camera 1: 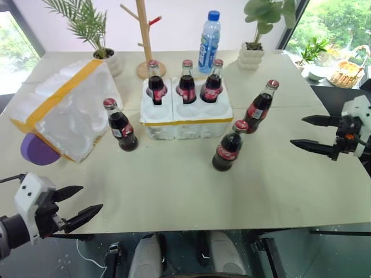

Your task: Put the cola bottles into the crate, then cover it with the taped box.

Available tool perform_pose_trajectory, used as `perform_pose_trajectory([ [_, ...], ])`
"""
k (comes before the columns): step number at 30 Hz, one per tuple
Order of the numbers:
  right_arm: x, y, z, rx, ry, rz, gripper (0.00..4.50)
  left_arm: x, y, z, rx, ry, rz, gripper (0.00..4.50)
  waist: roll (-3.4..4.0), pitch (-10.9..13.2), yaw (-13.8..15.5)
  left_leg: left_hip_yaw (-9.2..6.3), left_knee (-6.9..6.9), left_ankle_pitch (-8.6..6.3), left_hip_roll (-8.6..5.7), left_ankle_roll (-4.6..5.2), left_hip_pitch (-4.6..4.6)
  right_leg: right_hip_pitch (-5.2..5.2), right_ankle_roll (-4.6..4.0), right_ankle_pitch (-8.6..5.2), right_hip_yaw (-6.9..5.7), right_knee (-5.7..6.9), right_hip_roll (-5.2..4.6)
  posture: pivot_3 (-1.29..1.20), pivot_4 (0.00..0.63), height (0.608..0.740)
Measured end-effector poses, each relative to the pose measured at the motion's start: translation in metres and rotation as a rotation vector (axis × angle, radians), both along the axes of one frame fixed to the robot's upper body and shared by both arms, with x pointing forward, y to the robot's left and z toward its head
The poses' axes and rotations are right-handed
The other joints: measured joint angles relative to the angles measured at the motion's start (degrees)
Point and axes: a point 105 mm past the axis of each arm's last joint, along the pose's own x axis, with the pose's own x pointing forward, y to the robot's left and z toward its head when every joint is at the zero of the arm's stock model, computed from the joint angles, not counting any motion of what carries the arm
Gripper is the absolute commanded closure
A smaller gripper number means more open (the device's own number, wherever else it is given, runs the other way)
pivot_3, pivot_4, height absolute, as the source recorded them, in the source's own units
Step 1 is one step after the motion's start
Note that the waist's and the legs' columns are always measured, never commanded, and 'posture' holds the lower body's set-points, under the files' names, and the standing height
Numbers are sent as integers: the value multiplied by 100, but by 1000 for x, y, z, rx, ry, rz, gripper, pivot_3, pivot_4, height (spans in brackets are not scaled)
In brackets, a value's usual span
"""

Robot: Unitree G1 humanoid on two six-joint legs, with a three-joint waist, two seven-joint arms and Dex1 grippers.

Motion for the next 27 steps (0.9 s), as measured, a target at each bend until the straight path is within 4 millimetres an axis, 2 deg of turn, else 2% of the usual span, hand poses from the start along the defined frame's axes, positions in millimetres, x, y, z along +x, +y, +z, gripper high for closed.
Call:
perform_pose_trajectory([
  [4,3,1,6,2,-25,-5,0,2,-1,2,7,-9,-14,25,1,0,-5,-1,-2,0,2,0,0,-1,-1,-1,0,0,5,0,150,740],
  [10,4,2,2,14,-18,-11,0,12,3,7,37,-58,19,25,1,0,9,-1,-1,0,0,0,0,4,-1,0,0,1,5,0,150,740],
  [17,0,-2,4,46,29,-32,0,36,9,19,26,-182,96,25,6,0,13,-1,-1,1,0,0,2,8,0,1,2,2,4,0,150,740],
  [21,-17,3,41,96,12,5,0,58,7,30,-8,-265,127,25,12,0,25,-5,-1,1,1,0,3,10,0,1,2,4,6,0,150,740],
  [27,-60,48,97,211,16,255,0,100,-1,34,-40,-341,137,25,11,-3,15,-6,0,1,4,0,18,25,0,3,2,4,10,0,150,740],
])
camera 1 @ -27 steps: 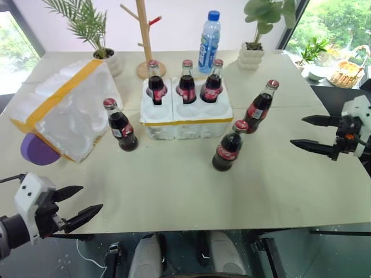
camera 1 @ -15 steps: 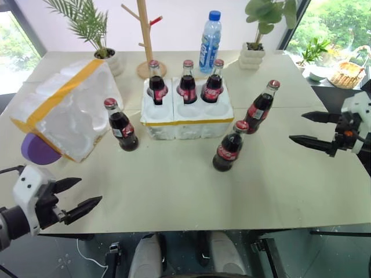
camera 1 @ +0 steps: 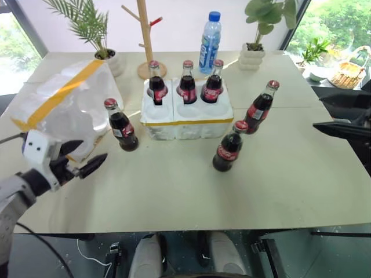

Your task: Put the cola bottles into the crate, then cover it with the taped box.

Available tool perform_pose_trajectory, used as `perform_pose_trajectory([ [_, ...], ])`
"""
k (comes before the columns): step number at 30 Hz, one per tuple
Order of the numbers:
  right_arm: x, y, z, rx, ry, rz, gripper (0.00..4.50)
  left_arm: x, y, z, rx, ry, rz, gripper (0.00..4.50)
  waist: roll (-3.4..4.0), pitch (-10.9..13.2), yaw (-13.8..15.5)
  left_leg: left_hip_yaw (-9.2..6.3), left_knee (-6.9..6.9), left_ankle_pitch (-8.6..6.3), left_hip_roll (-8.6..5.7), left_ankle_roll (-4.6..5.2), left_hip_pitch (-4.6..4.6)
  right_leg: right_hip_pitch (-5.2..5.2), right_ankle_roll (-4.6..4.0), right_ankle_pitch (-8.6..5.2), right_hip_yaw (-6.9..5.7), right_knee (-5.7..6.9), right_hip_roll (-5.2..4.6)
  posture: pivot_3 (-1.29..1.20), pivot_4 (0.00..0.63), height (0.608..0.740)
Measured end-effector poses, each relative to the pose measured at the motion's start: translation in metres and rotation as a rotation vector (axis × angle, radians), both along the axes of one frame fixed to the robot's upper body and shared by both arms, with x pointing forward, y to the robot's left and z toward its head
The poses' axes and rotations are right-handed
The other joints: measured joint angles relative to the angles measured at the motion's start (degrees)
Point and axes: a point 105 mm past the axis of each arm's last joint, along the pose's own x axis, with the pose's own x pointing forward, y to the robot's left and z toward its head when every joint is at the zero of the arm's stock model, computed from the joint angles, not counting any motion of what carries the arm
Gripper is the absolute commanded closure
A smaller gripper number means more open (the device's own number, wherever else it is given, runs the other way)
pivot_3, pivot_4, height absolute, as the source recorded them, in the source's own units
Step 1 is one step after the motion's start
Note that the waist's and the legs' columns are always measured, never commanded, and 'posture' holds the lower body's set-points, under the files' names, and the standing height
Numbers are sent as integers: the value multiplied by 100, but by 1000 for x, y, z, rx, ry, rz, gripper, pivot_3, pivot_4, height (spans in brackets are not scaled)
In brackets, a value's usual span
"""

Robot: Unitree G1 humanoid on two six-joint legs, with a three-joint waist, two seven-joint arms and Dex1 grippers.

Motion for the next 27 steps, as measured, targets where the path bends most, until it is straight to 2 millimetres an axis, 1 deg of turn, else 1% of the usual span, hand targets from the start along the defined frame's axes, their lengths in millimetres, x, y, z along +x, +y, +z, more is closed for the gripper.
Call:
perform_pose_trajectory([
  [1,-6,8,8,20,-5,35,0,7,-4,-2,-5,-3,-11,25,0,0,-7,3,0,0,0,0,1,0,0,0,2,0,-3,0,150,740],
  [3,-14,19,18,41,-14,82,0,15,-10,-5,-13,1,-30,25,-4,0,-11,3,0,0,0,0,-1,-1,0,0,2,-1,-3,0,150,740],
  [7,-21,35,25,57,-6,131,0,33,-19,-6,-20,-10,-55,25,-5,0,7,1,-1,0,-1,0,-8,-5,1,0,1,-1,-2,0,150,740],
  [11,-23,42,25,46,-10,132,0,46,-29,-13,-22,-9,-89,25,-5,0,19,2,1,0,-4,0,-10,-4,2,1,1,-1,-5,0,150,740],
  [16,-21,46,18,29,2,131,0,68,-44,-20,-47,-15,-109,25,-7,-1,17,1,2,1,-6,1,-11,-4,17,10,1,0,-4,0,150,740],
  [20,-16,47,14,37,15,122,0,79,-47,-22,-48,-35,-106,25,-8,-1,-4,0,2,1,-4,1,-11,-5,22,13,0,1,1,0,150,740],
  [22,-14,48,12,47,18,118,0,81,-48,-23,-48,-43,-111,25,-8,-1,-3,-1,2,1,-4,1,-11,-5,23,13,0,3,2,0,150,740],
  [23,-13,48,12,55,16,116,0,81,-48,-24,-51,-41,-113,540,-8,-1,0,-1,2,1,-3,1,-11,-5,23,13,-1,3,2,0,150,740],
  [24,-13,49,12,65,14,117,0,81,-48,-25,-53,-39,-115,903,-8,-1,2,-1,2,1,-3,1,-12,-5,23,13,-2,3,2,0,150,740],
  [25,-12,49,11,69,15,115,0,80,-48,-25,-53,-38,-119,1373,-8,-1,6,-2,2,1,-3,1,-12,-5,23,13,-2,3,2,0,150,740],
  [26,-11,50,11,73,13,114,0,79,-47,-25,-52,-37,-121,1722,-8,-1,4,-2,2,1,-3,1,-12,-5,23,13,-2,3,1,0,150,740],
  [27,-11,51,11,73,11,114,0,75,-45,-24,-47,-29,-130,1673,-9,-1,-10,-2,2,1,-1,1,-12,-6,23,13,-2,3,2,0,150,740],
])
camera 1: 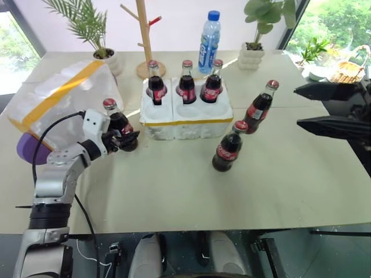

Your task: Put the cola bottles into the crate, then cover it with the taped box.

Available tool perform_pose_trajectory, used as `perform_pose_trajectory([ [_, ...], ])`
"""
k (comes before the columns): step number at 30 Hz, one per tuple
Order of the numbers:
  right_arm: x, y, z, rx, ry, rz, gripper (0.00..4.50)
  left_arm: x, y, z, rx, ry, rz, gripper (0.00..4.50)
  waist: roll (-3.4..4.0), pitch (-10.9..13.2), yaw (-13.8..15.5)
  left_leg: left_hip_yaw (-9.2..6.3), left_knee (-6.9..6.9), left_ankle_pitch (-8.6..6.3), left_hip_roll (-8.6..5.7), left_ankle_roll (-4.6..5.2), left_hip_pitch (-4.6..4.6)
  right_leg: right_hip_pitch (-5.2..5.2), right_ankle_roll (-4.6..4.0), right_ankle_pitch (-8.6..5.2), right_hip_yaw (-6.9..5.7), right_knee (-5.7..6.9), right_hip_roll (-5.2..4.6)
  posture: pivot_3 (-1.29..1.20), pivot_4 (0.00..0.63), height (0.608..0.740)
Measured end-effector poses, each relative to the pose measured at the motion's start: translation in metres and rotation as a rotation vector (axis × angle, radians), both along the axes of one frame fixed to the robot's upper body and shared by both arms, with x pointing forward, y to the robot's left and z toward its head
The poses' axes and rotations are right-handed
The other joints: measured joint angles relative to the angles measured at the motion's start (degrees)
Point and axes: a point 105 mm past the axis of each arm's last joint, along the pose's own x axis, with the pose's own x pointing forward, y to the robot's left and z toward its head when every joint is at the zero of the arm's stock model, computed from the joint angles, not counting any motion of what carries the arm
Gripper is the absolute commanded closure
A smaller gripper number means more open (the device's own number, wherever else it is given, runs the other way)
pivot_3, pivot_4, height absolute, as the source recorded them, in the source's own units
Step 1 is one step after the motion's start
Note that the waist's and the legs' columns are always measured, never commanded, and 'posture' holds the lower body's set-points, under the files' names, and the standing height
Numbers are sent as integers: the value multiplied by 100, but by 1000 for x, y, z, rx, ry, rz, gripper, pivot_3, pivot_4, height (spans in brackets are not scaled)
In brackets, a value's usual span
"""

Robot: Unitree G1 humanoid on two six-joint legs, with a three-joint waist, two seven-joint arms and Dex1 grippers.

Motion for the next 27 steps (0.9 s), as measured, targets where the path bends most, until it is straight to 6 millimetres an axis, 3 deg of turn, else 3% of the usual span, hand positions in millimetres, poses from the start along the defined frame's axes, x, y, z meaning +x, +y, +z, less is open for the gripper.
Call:
perform_pose_trajectory([
  [4,1,0,-1,2,1,-12,0,-21,9,2,-1,71,-40,1673,-1,1,-13,0,-2,0,5,0,-2,-4,0,0,0,0,2,0,150,740],
  [6,3,0,-3,8,5,-20,0,-42,7,10,-34,158,-131,1673,-14,9,-7,-4,-1,1,8,-1,-11,-13,0,0,-4,3,4,0,150,740],
  [9,4,0,-5,13,3,-24,0,-65,-10,40,-76,186,-296,1673,-13,9,56,-8,1,5,7,-8,-11,-10,-5,-4,-7,3,-6,0,150,740],
  [12,5,0,-8,12,9,-32,0,-64,-29,78,-131,125,-404,1673,-14,10,154,-2,15,6,-5,-11,-11,2,-15,-9,-8,1,-4,0,150,740],
  [15,6,0,-9,10,6,-46,0,-37,-46,129,-187,-41,-438,1673,-14,9,200,-12,50,3,-10,-5,-19,18,-8,-5,-12,4,5,0,150,740],
  [18,6,0,-9,9,0,-60,0,-9,-56,144,-187,-122,-401,1673,-10,7,160,-8,59,-3,-13,5,-18,23,8,3,-9,2,6,0,150,740],
  [21,8,0,-8,13,-7,-80,0,25,-68,132,-177,-108,-351,1673,-14,9,136,-8,62,-4,-11,7,-22,20,10,4,-8,2,10,0,150,740],
  [27,6,0,-19,28,13,-107,0,49,-92,91,-70,-48,-364,1673,-15,11,131,-8,60,-5,-5,9,-32,4,13,5,-7,6,17,0,150,740],
])
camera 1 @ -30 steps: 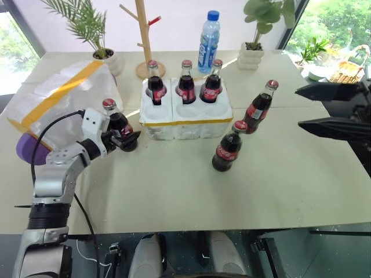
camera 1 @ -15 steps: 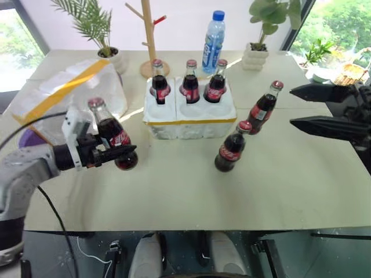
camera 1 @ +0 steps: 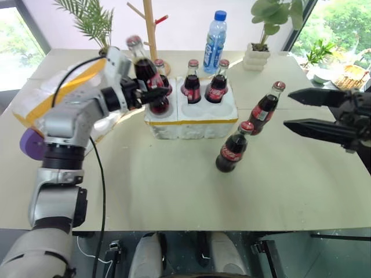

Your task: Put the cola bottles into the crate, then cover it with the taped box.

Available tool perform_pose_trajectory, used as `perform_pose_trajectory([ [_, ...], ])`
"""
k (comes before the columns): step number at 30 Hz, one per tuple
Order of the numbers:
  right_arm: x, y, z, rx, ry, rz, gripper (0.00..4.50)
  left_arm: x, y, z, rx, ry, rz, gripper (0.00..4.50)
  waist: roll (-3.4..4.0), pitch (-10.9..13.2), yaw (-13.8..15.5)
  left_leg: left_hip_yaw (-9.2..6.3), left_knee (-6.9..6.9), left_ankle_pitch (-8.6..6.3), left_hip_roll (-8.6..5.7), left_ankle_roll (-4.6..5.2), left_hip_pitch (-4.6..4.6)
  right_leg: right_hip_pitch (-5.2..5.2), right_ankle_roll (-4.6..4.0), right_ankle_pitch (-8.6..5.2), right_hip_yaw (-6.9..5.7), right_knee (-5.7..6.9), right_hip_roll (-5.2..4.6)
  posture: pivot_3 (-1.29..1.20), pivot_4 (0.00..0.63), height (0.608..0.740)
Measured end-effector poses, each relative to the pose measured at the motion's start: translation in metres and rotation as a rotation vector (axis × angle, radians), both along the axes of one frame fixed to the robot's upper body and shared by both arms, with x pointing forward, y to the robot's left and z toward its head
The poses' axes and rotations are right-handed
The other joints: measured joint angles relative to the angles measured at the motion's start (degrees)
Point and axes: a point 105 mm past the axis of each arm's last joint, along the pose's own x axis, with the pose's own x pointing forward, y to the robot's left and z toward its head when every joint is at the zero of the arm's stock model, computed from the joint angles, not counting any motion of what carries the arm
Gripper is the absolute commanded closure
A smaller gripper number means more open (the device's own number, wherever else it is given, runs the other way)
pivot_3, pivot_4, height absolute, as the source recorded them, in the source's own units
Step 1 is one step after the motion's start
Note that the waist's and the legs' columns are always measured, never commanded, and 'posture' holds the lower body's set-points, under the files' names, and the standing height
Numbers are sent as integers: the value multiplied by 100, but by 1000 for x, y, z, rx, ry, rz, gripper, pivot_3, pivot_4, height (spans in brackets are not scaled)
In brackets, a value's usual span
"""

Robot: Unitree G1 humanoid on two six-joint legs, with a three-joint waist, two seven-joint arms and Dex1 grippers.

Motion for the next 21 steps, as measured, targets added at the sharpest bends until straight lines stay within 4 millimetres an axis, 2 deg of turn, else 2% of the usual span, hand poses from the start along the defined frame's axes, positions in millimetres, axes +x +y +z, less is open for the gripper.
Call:
perform_pose_trajectory([
  [8,1,0,2,8,-17,-30,0,12,-3,-30,162,-39,18,1673,0,0,12,1,8,-1,0,1,-1,3,-3,-1,1,0,-6,0,150,740],
  [10,2,-1,2,12,-18,-34,0,13,-5,-36,183,-27,22,649,0,0,1,1,8,-2,0,3,-1,3,-2,-1,3,0,-6,0,150,740],
  [12,4,-1,1,17,-17,-40,0,14,-6,-37,186,-33,24,33,2,-1,5,0,8,-2,1,3,0,3,-1,0,2,1,-4,0,150,740],
  [16,9,-3,-3,4,-17,-56,0,14,-7,-40,171,-34,32,33,3,-2,12,0,11,-1,1,3,2,6,-1,0,2,3,-5,0,150,740],
  [21,16,-15,-21,-43,6,-119,0,10,-2,-35,139,-22,45,33,1,-2,18,0,15,-2,0,3,0,8,0,0,2,3,-8,0,150,740],
])
